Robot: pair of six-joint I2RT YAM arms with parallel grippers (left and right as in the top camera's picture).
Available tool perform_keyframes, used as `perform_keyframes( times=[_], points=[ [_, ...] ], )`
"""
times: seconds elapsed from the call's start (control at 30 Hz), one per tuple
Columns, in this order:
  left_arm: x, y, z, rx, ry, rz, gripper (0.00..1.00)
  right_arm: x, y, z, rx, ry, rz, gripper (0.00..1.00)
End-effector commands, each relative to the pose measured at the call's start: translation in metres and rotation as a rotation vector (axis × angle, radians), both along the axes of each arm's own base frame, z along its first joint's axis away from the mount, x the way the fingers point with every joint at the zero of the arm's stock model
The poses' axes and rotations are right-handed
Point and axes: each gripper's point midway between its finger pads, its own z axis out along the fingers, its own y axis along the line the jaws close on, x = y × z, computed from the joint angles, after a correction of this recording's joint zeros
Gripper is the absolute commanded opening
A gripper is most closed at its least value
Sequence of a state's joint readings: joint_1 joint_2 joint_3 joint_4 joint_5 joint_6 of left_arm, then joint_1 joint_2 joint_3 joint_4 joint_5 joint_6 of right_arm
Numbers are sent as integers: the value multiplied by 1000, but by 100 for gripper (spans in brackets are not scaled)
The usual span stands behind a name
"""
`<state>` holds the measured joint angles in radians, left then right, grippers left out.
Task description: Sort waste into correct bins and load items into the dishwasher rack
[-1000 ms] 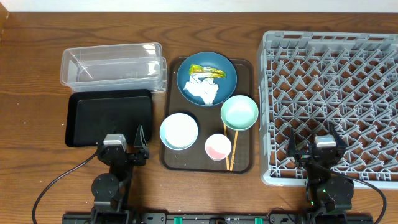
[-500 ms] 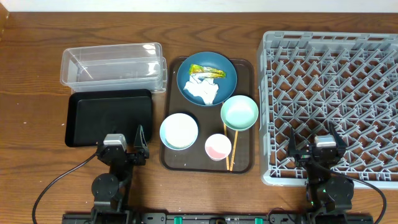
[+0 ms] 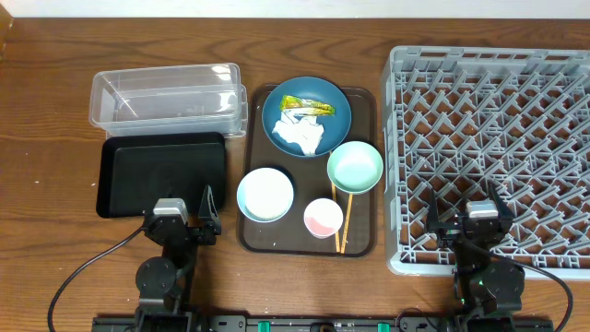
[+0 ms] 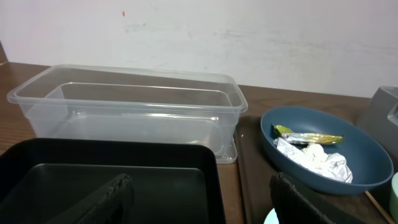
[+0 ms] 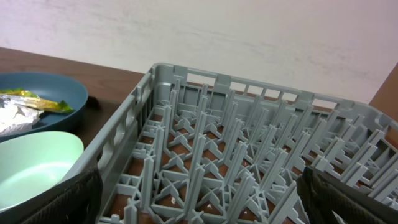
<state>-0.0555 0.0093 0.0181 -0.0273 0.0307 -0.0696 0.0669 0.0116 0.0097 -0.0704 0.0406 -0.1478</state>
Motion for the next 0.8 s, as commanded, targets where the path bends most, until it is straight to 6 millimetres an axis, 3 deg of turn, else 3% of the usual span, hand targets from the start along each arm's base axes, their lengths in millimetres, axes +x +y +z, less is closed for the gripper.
perform_keyframes(
  times=[0.0,0.77],
  points=[
    [-1,2,-16,23,51,7,73,0,5,-1,-14,-2,24,99],
    [-1,2,-16,-7,51,10,73,0,9,1,-6,-11,42,99]
  ],
)
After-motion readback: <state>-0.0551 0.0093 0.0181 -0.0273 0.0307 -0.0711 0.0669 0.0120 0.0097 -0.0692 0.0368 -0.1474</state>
